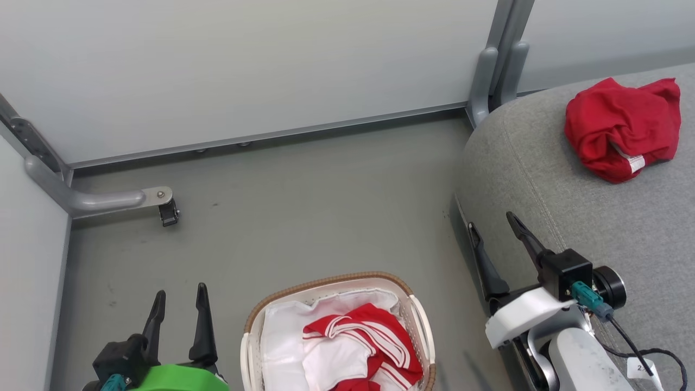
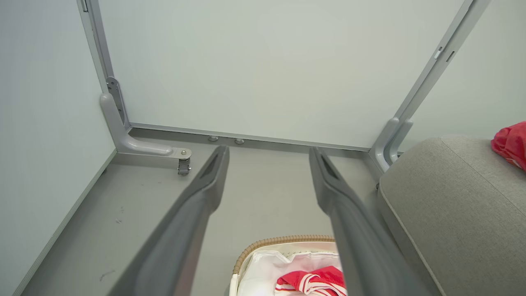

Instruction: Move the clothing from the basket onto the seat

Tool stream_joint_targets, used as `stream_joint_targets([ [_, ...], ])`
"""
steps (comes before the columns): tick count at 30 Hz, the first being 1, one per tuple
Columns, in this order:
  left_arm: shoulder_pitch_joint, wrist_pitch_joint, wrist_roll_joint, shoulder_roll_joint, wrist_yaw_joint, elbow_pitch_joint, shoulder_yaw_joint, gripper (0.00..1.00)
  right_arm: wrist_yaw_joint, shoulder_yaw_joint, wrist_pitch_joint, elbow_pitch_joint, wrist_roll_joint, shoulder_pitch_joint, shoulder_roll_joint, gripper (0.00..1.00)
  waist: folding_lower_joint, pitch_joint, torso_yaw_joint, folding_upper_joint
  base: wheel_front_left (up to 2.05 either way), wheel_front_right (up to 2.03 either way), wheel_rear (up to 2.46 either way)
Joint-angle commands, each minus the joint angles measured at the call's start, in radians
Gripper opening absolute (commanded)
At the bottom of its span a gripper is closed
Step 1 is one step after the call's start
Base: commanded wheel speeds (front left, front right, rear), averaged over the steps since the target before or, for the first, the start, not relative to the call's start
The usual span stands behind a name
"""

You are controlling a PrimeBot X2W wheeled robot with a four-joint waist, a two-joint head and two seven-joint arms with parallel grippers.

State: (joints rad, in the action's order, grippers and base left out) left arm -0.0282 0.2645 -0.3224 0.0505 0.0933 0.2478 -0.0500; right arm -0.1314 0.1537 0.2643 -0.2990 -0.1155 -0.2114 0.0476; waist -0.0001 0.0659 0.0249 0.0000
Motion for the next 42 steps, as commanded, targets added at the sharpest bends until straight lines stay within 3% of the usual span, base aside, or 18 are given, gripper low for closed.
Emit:
stream_joint_targets([
  [1, -0.020, 0.000, -0.011, 0.000, -0.007, -0.002, 0.001, 1.00, 0.001, 0.003, 0.000, 0.004, -0.003, 0.023, 0.005, 1.00, 0.0001, -0.021, 0.002, 0.0000, 0.00, 0.00, 0.00],
  [32, -0.033, 0.000, 0.009, 0.000, 0.001, 0.008, -0.017, 1.00, 0.001, 0.005, 0.000, 0.012, -0.009, 0.059, 0.005, 1.00, 0.0001, -0.050, -0.013, 0.0000, 0.00, 0.00, 0.00],
  [42, 0.012, 0.000, 0.066, 0.000, 0.014, 0.035, -0.082, 1.00, 0.001, -0.035, 0.000, 0.046, -0.009, 0.036, 0.005, 1.00, 0.0001, 0.001, -0.022, 0.0000, 0.00, 0.00, 0.00],
])
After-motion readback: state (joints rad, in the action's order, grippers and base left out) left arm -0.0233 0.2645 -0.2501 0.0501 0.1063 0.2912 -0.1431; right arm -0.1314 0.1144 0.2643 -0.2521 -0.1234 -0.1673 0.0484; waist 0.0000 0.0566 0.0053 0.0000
